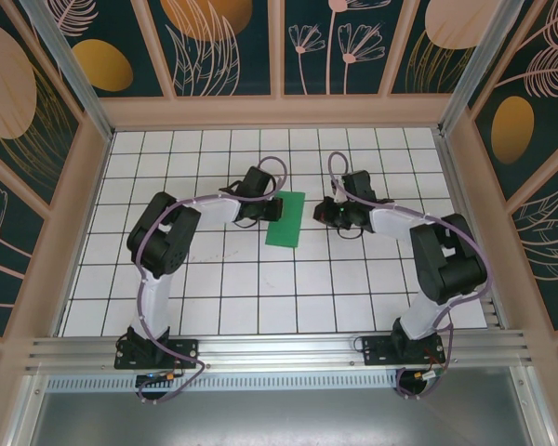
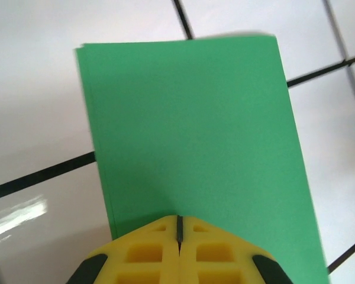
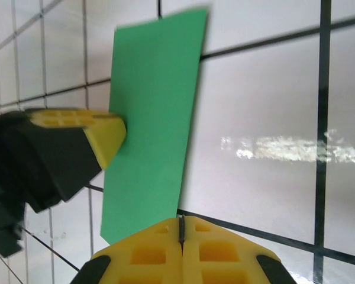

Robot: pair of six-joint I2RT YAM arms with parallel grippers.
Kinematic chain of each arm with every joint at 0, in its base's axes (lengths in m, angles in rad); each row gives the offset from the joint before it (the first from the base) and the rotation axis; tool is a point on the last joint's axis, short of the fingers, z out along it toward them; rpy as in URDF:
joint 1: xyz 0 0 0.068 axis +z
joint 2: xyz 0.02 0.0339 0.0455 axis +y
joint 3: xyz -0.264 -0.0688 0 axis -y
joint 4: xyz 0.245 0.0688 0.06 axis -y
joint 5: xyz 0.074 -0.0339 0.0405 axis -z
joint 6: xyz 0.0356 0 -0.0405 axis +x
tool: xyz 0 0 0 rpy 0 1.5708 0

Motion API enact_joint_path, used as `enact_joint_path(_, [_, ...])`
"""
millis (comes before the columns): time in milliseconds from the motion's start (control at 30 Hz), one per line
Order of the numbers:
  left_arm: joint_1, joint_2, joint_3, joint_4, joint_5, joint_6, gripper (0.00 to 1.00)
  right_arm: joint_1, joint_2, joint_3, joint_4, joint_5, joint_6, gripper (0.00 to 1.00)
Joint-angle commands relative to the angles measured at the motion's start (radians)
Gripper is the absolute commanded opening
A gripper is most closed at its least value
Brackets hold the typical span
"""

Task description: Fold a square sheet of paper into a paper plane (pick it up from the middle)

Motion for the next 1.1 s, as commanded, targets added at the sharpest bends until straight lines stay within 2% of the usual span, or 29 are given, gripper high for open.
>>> enact_joint_path(0, [0.024, -0.038, -0.051, -0.194, -0.079, 0.219, 0.00, 0.006, -0.027, -0.033, 0.068, 0.001, 0.046, 0.05])
enact_joint_path(100, [0.027, -0.072, -0.063, -0.185, -0.043, 0.308, 0.00, 0.035, -0.001, -0.044, 0.134, -0.039, 0.080, 0.04])
enact_joint_path(233, [0.040, -0.117, -0.046, -0.146, 0.023, 0.263, 0.00, 0.066, 0.052, -0.027, 0.196, -0.083, 0.107, 0.03])
enact_joint_path(467, [0.042, -0.302, -0.195, 0.036, -0.038, -0.100, 0.05, 0.103, 0.210, 0.151, 0.104, -0.077, 0.050, 0.02])
enact_joint_path(633, [0.042, -0.409, -0.302, 0.049, -0.157, -0.298, 0.08, 0.145, 0.339, 0.338, -0.009, -0.016, 0.006, 0.02])
enact_joint_path(867, [0.040, -0.484, -0.432, 0.164, -0.047, -0.432, 0.11, 0.162, 0.515, 0.570, -0.192, 0.116, -0.019, 0.01])
enact_joint_path(1067, [0.024, -0.481, -0.455, 0.201, 0.020, -0.457, 0.11, 0.157, 0.543, 0.607, -0.294, 0.236, 0.004, 0.00])
